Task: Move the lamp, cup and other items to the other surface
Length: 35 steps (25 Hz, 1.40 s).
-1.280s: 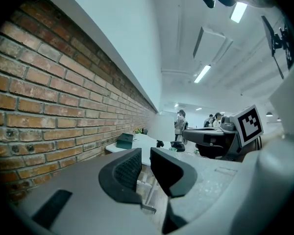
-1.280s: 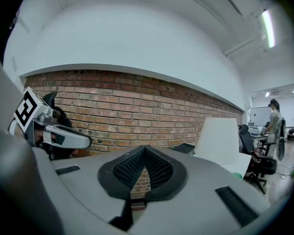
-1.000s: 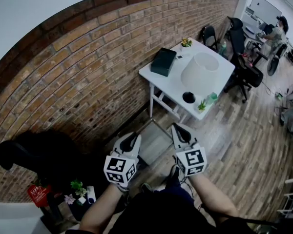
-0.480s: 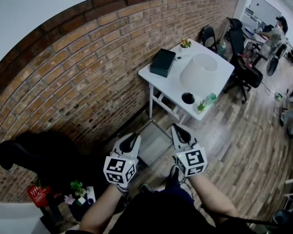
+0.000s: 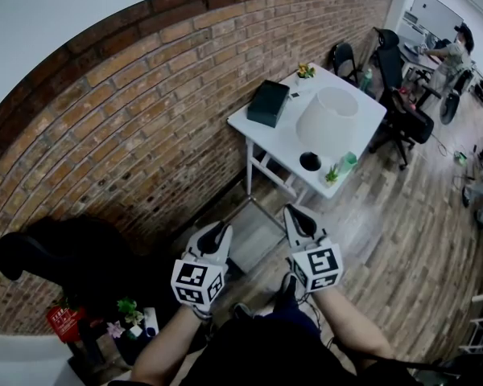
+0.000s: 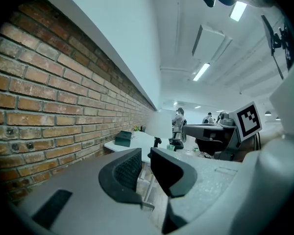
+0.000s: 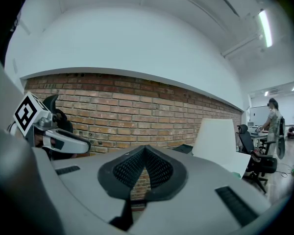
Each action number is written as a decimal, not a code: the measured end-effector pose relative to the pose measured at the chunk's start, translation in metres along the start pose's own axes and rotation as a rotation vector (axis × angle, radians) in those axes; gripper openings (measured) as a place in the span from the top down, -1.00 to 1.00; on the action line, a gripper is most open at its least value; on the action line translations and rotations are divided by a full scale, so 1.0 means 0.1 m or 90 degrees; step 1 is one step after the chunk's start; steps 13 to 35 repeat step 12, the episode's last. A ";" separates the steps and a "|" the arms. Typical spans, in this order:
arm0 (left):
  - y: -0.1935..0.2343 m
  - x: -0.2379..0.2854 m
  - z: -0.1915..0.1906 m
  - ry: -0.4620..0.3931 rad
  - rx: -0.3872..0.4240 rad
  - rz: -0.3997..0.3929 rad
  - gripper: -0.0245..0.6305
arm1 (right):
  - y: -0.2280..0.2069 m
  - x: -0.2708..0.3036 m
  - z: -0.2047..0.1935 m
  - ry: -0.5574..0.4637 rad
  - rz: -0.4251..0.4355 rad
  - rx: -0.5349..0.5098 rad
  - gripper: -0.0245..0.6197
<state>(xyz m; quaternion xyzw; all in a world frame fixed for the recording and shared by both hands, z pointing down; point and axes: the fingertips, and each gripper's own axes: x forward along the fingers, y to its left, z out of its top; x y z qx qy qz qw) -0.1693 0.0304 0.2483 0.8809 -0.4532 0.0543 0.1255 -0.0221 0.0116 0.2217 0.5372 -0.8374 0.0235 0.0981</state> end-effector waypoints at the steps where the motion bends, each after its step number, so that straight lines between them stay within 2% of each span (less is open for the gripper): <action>1: 0.00 -0.01 0.00 0.000 0.000 0.000 0.76 | 0.00 0.00 0.00 0.000 0.000 0.000 0.91; 35: 0.02 -0.04 -0.01 0.002 0.001 -0.003 0.76 | 0.03 -0.01 0.04 -0.001 0.001 -0.011 0.91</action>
